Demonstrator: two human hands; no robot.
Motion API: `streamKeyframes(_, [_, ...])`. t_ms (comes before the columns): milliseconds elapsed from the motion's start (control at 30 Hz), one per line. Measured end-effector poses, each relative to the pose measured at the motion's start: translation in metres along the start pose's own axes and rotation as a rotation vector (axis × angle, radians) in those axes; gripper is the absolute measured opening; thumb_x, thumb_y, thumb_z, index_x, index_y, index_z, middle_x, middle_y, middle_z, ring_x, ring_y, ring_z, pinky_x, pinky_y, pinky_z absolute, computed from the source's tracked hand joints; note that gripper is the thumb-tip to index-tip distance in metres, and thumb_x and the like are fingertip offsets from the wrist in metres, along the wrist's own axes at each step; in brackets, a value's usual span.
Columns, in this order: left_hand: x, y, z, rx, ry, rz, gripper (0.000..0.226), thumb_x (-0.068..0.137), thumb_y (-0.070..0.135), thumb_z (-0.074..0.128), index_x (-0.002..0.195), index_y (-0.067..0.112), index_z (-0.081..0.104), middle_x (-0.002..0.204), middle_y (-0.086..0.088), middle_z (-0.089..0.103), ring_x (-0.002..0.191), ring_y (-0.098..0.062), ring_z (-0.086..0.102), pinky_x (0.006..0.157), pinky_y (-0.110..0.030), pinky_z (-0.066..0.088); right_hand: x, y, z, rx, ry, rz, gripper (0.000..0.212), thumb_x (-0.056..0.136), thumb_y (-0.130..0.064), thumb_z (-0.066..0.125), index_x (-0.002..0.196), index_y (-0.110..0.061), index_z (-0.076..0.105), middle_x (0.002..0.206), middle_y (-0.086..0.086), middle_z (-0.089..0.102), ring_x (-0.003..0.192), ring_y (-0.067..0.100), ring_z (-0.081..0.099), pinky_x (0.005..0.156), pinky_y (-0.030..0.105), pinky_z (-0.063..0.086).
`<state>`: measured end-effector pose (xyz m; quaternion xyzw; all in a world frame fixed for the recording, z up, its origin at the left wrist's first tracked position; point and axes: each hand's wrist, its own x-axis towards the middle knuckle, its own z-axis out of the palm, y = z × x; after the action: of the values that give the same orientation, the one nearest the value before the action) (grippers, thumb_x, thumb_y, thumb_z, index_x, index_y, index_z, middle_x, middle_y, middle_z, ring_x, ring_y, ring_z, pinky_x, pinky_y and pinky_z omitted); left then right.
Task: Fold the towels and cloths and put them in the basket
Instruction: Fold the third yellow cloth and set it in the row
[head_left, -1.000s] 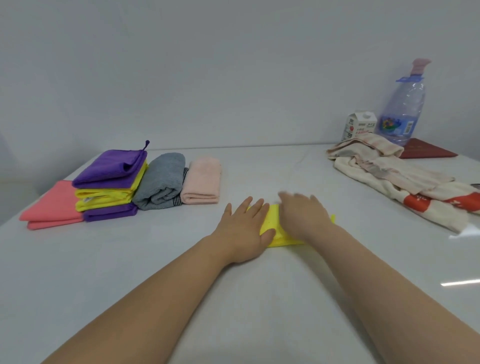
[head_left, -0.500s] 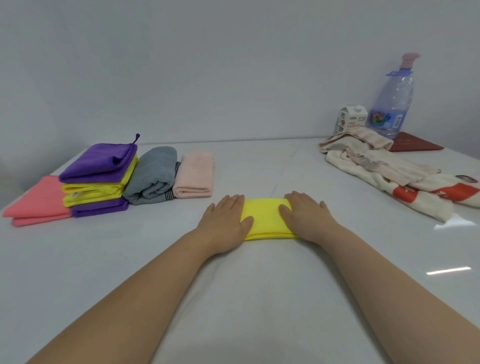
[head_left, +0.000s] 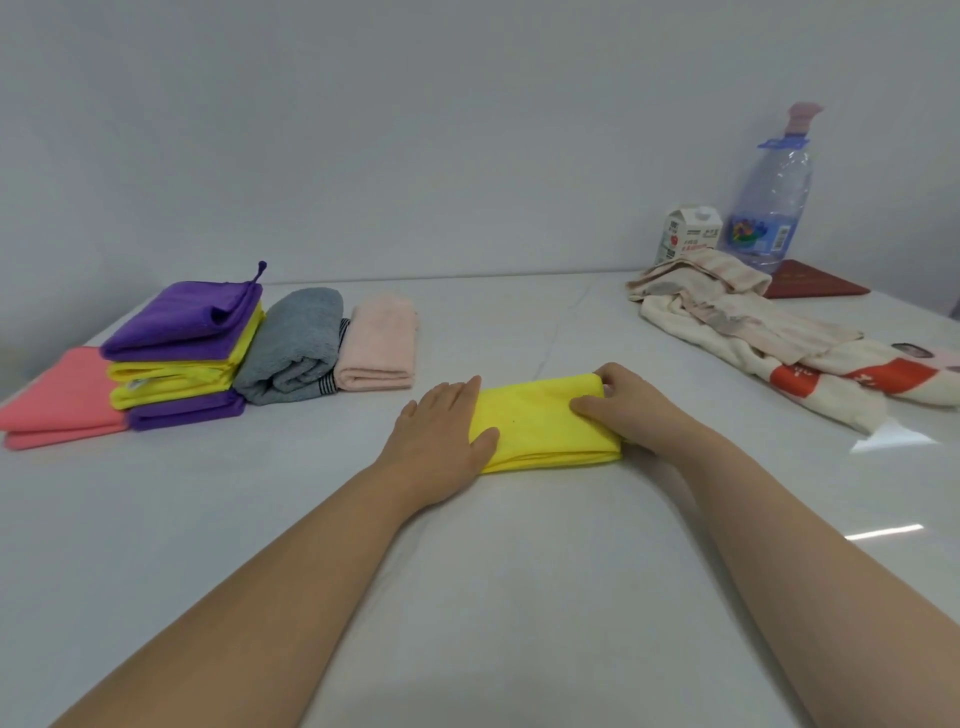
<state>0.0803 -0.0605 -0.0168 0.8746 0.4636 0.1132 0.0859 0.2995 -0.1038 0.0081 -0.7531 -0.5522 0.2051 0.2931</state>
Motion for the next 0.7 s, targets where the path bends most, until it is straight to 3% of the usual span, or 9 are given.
streamKeyframes(100, [0.000, -0.004, -0.004, -0.207, 0.046, 0.008, 0.074, 0.092, 0.041, 0.051, 0.151, 0.024, 0.010, 0.149, -0.003, 0.029, 0.138, -0.020, 0.025, 0.112, -0.037, 0.023, -0.005, -0.003, -0.003, 0.258, 0.016, -0.085, 0.013, 0.085, -0.017, 0.065, 0.089, -0.020, 0.053, 0.081, -0.002, 0.055, 0.073, 0.014, 0.051, 0.059, 0.025, 0.037])
streamKeyframes(167, [-0.002, -0.004, -0.012, -0.442, 0.072, -0.013, 0.079, 0.085, 0.035, 0.064, 0.149, 0.032, 0.018, 0.137, 0.001, 0.039, 0.127, -0.016, 0.038, 0.104, -0.031, 0.032, -0.009, -0.009, -0.007, 0.439, -0.007, -0.125, 0.018, 0.086, -0.009, 0.065, 0.083, -0.021, 0.052, 0.069, -0.004, 0.055, 0.059, 0.009, 0.047, 0.052, 0.020, 0.035])
streamKeyframes(267, [-0.002, -0.001, -0.031, -0.608, 0.112, -0.025, 0.058, 0.080, 0.037, 0.071, 0.134, 0.034, 0.048, 0.096, 0.005, 0.055, 0.086, -0.009, 0.054, 0.076, -0.022, 0.044, -0.013, -0.016, -0.016, 0.533, -0.052, -0.223, 0.025, 0.083, 0.001, 0.066, 0.081, -0.020, 0.054, 0.061, -0.008, 0.059, 0.055, 0.004, 0.049, 0.052, 0.019, 0.036])
streamKeyframes(300, [-0.002, 0.001, -0.038, -0.649, 0.089, -0.024, 0.046, 0.080, 0.040, 0.072, 0.123, 0.032, 0.059, 0.085, 0.005, 0.056, 0.076, -0.007, 0.053, 0.067, -0.020, 0.042, -0.014, -0.017, -0.019, 0.555, -0.074, -0.260, 0.026, 0.081, 0.004, 0.067, 0.081, -0.020, 0.055, 0.062, -0.008, 0.061, 0.057, 0.004, 0.052, 0.054, 0.019, 0.038])
streamKeyframes(367, [-0.004, 0.006, -0.049, -0.731, -0.050, -0.007, 0.034, 0.074, 0.050, 0.070, 0.101, 0.030, 0.069, 0.082, 0.005, 0.063, 0.073, -0.006, 0.056, 0.065, -0.019, 0.042, -0.017, -0.020, -0.022, 0.580, -0.121, -0.310, 0.028, 0.079, 0.007, 0.068, 0.081, -0.019, 0.056, 0.063, -0.007, 0.063, 0.060, 0.004, 0.055, 0.056, 0.018, 0.042])
streamKeyframes(467, [-0.009, 0.014, -0.048, -0.721, -0.223, 0.012, 0.032, 0.080, 0.043, 0.069, 0.100, 0.018, 0.069, 0.090, 0.003, 0.068, 0.079, -0.008, 0.061, 0.072, -0.024, 0.046, -0.020, -0.024, -0.024, 0.603, -0.174, -0.327, 0.028, 0.077, 0.008, 0.068, 0.083, -0.017, 0.057, 0.065, -0.005, 0.066, 0.061, 0.005, 0.058, 0.058, 0.018, 0.046])
streamKeyframes(533, [-0.011, 0.015, -0.042, -0.754, -0.214, -0.008, 0.026, 0.084, 0.038, 0.069, 0.102, 0.019, 0.067, 0.097, 0.002, 0.069, 0.085, -0.012, 0.064, 0.077, -0.027, 0.049, -0.020, -0.024, -0.025, 0.664, -0.187, -0.287, 0.021, 0.078, 0.002, 0.068, 0.086, -0.015, 0.060, 0.070, -0.001, 0.069, 0.067, 0.012, 0.062, 0.060, 0.022, 0.050])
streamKeyframes(600, [-0.012, 0.017, -0.037, -0.878, -0.164, -0.037, 0.012, 0.086, 0.029, 0.068, 0.097, 0.022, 0.068, 0.096, 0.001, 0.071, 0.085, -0.013, 0.066, 0.077, -0.027, 0.051, -0.020, -0.021, -0.025, 0.814, -0.241, -0.191, 0.015, 0.081, -0.017, 0.065, 0.096, -0.014, 0.064, 0.083, 0.004, 0.073, 0.078, 0.020, 0.066, 0.064, 0.025, 0.055])
streamKeyframes(700, [-0.013, 0.022, -0.030, -1.052, -0.018, -0.105, 0.005, 0.087, 0.020, 0.066, 0.088, 0.025, 0.067, 0.086, 0.005, 0.070, 0.076, -0.010, 0.065, 0.068, -0.020, 0.052, -0.016, -0.015, -0.019, 1.314, -0.442, 0.006, 0.065, 0.066, -0.048, 0.071, 0.114, -0.004, 0.067, 0.115, 0.015, 0.067, 0.102, 0.030, 0.066, 0.078, 0.038, 0.058])
